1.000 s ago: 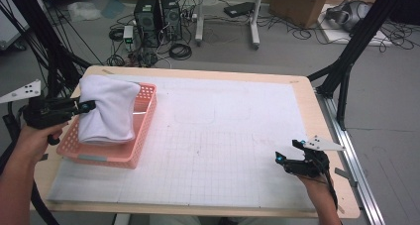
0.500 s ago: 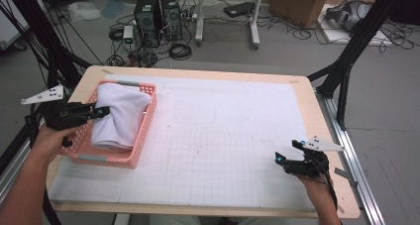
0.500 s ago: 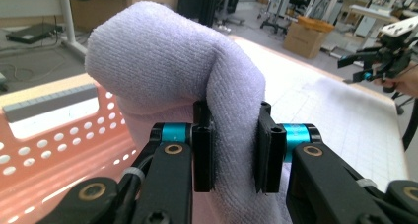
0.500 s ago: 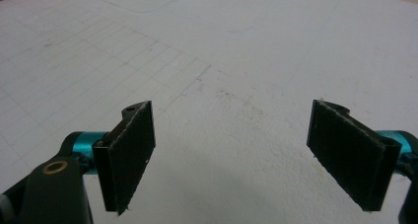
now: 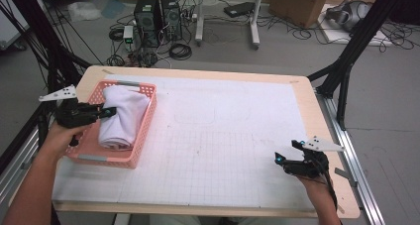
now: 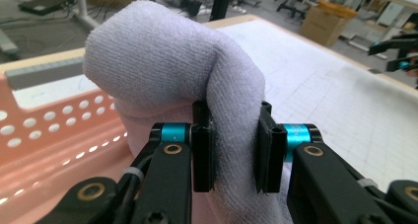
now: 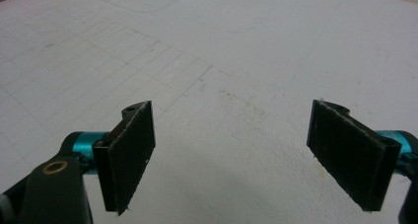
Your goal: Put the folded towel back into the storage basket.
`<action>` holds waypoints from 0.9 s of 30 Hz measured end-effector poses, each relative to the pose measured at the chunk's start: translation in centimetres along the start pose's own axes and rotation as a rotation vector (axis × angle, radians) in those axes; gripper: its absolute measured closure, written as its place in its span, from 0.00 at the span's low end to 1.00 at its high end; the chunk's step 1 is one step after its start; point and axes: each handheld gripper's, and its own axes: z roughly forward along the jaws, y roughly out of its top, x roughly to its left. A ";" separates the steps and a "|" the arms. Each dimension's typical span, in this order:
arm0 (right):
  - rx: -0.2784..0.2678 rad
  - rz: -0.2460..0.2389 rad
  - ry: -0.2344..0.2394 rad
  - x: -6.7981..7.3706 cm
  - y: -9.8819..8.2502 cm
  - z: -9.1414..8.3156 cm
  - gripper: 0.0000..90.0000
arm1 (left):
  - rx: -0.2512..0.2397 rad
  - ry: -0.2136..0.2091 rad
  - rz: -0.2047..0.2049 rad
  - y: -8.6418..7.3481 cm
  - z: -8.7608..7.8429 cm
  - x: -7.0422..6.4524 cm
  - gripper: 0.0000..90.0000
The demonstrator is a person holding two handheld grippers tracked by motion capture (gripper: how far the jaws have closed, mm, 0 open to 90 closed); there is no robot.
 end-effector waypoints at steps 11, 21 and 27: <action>-0.004 0.001 -0.001 -0.1 -0.2 -0.1 0.19 | 0.020 0.241 -0.108 0.1 -1.2 0.9 0.41; -0.009 0.005 0.001 0.0 -0.1 -0.1 0.19 | 0.059 0.405 -0.061 1.0 -2.0 -0.2 0.39; -0.009 -0.004 0.003 0.1 -0.1 -0.1 0.19 | 0.294 0.438 -0.073 0.1 1.9 -0.3 0.38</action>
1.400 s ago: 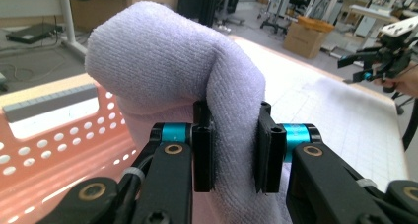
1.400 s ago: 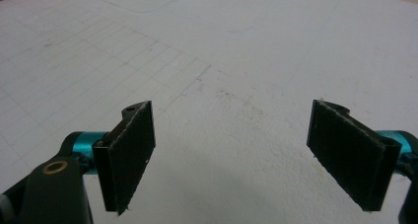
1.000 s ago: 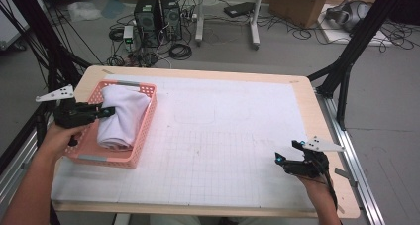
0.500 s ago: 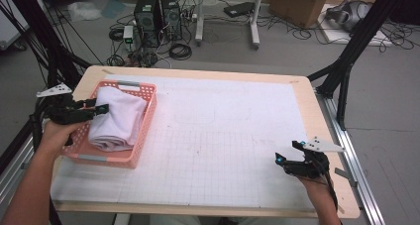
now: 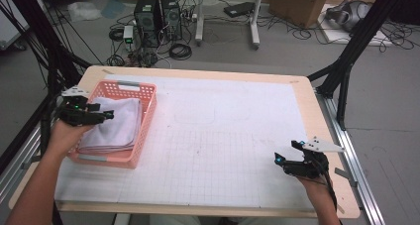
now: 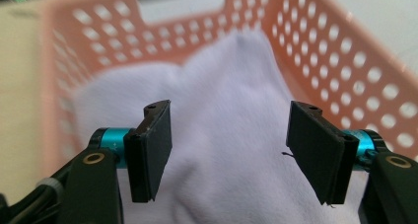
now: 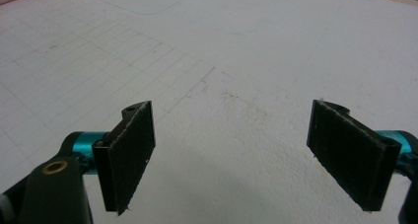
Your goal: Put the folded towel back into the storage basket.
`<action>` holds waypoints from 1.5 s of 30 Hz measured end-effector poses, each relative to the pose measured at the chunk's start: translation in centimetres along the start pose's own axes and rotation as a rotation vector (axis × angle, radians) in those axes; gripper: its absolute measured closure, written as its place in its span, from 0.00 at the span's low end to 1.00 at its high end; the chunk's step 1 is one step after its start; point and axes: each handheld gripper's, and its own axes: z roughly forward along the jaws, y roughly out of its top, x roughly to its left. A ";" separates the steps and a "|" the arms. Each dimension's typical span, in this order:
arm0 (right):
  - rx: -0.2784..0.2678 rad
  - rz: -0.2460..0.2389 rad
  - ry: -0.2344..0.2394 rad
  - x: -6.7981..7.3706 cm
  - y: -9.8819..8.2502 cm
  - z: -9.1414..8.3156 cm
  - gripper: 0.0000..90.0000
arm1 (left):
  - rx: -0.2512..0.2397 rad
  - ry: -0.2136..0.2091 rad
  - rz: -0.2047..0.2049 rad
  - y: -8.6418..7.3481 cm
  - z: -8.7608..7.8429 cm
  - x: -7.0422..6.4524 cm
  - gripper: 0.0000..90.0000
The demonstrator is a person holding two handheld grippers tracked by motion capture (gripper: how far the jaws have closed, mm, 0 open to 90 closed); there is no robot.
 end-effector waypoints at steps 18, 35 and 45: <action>-0.001 0.003 0.002 0.0 -0.3 0.2 0.19 | 0.089 -0.121 0.084 0.0 5.3 -2.5 0.49; -0.035 0.003 -0.022 -0.2 -0.3 -0.3 0.19 | -0.448 -0.178 -0.076 0.7 -1.4 -5.6 0.22; -0.055 0.004 -0.029 -0.4 -0.2 -0.6 0.19 | -0.482 -0.274 0.025 1.1 -0.7 -10.9 0.20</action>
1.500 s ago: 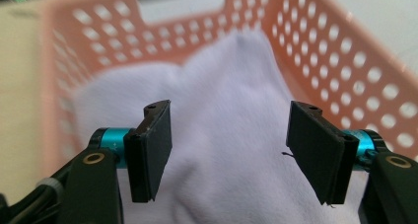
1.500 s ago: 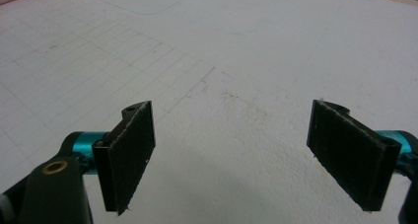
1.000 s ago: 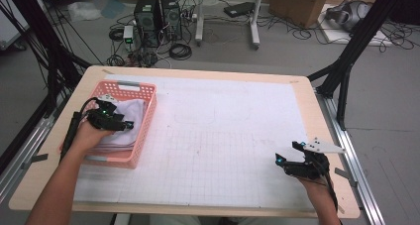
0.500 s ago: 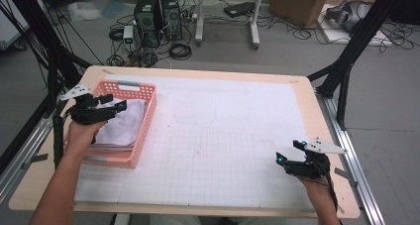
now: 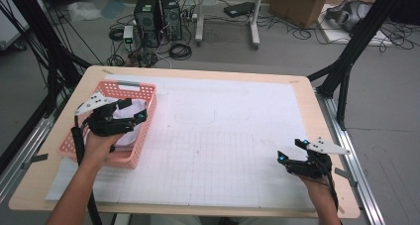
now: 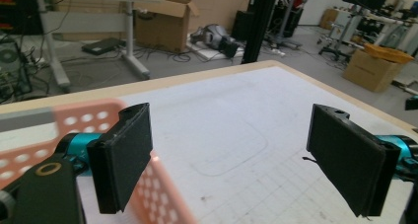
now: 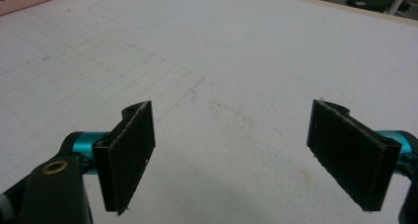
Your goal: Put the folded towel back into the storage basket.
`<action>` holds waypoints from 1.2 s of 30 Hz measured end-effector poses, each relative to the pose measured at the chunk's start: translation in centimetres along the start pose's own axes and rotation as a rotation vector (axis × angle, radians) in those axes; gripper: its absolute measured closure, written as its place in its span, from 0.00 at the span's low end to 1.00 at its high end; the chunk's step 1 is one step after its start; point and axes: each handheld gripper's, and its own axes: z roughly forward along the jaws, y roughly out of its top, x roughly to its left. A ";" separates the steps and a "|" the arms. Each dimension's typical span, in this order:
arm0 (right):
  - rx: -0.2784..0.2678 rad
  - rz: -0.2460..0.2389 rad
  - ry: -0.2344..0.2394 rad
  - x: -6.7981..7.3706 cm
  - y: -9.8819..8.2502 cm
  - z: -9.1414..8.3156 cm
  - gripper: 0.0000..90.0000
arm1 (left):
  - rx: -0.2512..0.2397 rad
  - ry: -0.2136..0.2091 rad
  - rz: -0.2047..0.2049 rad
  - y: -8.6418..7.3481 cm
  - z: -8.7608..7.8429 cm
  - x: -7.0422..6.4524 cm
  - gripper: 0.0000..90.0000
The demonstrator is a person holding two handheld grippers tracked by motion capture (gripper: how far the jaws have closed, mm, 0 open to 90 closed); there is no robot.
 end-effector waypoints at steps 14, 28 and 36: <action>-0.007 -0.014 -0.012 0.1 -0.2 0.2 0.19 | 0.011 -0.116 0.087 -2.3 4.2 -7.4 0.21; -0.008 -0.007 -0.017 0.5 -0.8 -0.1 0.19 | 0.097 -0.156 0.112 -6.4 6.6 -10.1 0.22; -0.008 -0.019 -0.018 0.9 -0.7 -0.1 0.19 | 0.109 -0.160 0.109 -7.2 7.0 -10.5 0.23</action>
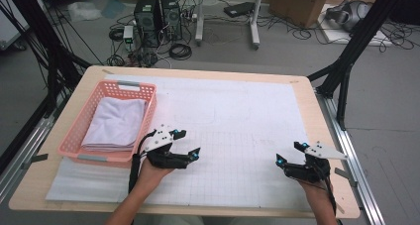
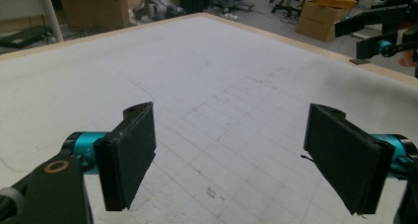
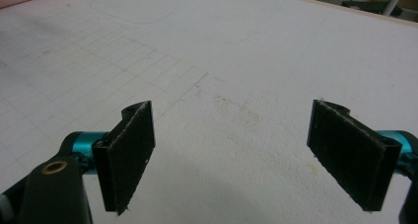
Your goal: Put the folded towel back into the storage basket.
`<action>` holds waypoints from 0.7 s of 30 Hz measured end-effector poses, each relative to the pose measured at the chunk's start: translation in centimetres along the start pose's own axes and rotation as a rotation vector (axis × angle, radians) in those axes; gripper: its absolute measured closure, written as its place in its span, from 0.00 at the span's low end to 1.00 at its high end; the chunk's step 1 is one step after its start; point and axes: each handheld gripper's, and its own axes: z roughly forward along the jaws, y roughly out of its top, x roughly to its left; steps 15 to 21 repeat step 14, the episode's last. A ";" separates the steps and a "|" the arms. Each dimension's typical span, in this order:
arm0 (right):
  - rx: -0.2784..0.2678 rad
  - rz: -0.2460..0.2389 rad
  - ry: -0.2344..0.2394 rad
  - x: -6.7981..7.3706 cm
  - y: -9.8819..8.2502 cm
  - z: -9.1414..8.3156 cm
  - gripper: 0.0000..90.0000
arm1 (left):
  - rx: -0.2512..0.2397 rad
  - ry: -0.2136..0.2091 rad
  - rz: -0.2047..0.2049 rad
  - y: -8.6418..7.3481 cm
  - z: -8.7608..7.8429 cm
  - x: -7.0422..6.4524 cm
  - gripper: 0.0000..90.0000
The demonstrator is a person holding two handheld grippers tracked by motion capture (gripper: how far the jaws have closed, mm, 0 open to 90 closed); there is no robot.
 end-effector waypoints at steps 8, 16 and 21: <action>0.001 0.004 0.004 0.0 0.0 0.1 0.19 | 0.007 0.006 -0.006 -0.2 0.1 0.1 0.23; -0.001 0.003 0.008 -0.1 0.0 0.1 0.19 | 0.013 0.009 -0.020 -0.5 0.1 0.4 0.23; -0.001 0.003 0.008 -0.1 0.0 0.1 0.19 | 0.013 0.009 -0.020 -0.5 0.1 0.4 0.23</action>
